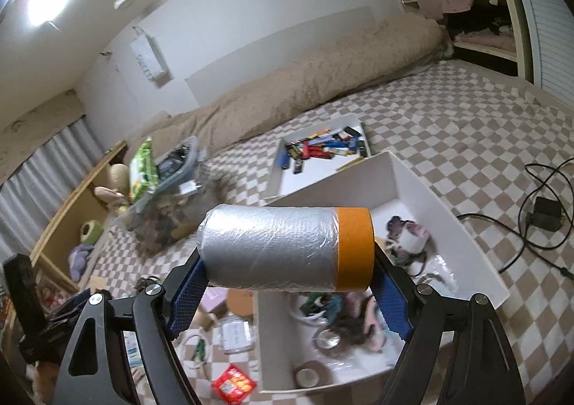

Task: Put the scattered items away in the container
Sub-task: 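Lift the film roll and wooden leaf board and carry both toward the shoe box, then lower the clear film roll into the shoe box and open the right tool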

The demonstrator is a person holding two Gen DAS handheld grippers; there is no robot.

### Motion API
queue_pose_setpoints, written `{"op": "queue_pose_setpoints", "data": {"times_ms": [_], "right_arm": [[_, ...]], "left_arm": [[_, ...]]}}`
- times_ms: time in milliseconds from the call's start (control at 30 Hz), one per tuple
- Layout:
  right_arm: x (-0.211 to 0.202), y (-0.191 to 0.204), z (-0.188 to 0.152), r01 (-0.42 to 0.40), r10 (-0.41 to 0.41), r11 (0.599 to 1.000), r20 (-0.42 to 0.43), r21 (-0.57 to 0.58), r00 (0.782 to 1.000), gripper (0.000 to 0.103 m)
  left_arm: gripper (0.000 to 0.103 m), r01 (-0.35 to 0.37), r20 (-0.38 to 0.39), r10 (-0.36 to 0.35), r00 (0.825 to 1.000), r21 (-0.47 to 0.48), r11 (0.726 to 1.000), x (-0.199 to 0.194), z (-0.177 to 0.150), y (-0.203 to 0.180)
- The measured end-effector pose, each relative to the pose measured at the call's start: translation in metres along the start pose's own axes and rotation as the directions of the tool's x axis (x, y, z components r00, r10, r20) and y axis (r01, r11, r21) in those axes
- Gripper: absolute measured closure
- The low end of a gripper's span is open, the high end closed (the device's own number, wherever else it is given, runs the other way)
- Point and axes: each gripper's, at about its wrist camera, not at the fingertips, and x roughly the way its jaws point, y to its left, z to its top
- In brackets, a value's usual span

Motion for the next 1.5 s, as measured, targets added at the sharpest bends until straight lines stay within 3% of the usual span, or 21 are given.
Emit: {"op": "queue_pose_setpoints", "data": {"times_ms": [267,600,833,1500], "right_arm": [[0.042,-0.033,0.002,0.063,-0.062,0.998,-0.125,0.004,0.99,0.02],[0.063,-0.054,-0.022,0.142,-0.164,0.984,-0.238,-0.109,0.957,0.02],[0.066,-0.06,-0.032,0.149,-0.196,0.972,-0.272,-0.183,0.942,0.02],[0.065,-0.068,-0.053,0.109,-0.186,0.958,-0.284,-0.267,0.94,0.015]], "left_arm": [[0.005,0.077,-0.047,-0.074,0.996,0.066,0.995,0.038,0.008,-0.046],[0.005,0.153,-0.118,-0.145,0.982,0.061,0.986,0.081,0.013,-0.08],[0.005,0.174,-0.145,-0.161,0.976,0.079,0.982,0.101,0.016,-0.102],[0.005,0.202,-0.2,-0.174,0.964,0.129,0.971,0.147,0.023,-0.151]]}}
